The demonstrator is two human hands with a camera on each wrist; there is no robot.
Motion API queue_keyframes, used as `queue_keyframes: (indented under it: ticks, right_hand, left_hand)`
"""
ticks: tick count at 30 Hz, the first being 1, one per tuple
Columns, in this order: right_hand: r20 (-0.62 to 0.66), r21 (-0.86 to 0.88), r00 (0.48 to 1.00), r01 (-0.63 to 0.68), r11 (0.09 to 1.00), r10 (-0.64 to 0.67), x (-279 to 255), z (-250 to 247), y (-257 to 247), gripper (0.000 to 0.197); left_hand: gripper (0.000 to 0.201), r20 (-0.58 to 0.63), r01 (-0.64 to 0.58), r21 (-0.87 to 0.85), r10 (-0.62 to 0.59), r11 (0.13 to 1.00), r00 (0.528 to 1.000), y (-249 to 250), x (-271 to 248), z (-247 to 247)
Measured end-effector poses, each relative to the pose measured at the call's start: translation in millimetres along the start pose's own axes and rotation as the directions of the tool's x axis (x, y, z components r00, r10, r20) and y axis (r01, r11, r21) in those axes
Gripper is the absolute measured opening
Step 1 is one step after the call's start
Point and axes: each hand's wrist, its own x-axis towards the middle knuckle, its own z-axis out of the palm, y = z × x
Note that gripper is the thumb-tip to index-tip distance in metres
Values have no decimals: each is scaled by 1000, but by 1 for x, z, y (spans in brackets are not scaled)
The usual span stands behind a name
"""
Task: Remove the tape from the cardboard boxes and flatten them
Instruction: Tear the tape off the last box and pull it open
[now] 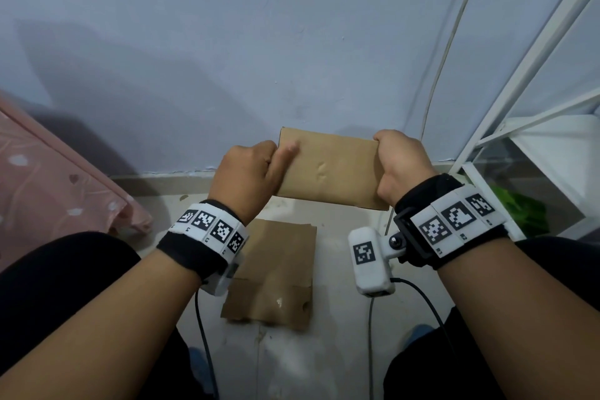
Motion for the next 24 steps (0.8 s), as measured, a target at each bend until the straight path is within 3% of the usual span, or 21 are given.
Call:
queue_keyframes:
  ticks: [3,6,9,19,24]
  right_hand:
    - [-30,-8,999,31,999,-31,0,-1,3,26]
    - [-47,-19,998,33,999,-33,-4,-1,1,16]
    - [-26,8,999,24,1000,-24,-8,-1,-4,19]
    - [37,54,999,-27,998,26,-8,-2,-8,6]
    - [24,68,999,-36,997,35,-5,-4,-8,11]
  left_hand:
    - [70,76,50,86,-56,995,995,4,1,2]
    - [73,42,86,-76,-83,993,996,3,0,6]
    - [74,15,37,-150,-35,988,999,0,-1,4]
    - [66,-59,-3,-156,-6,988,998,0,-1,-1]
    - [66,-64,28,-196,-42,980,997,1,-2,2]
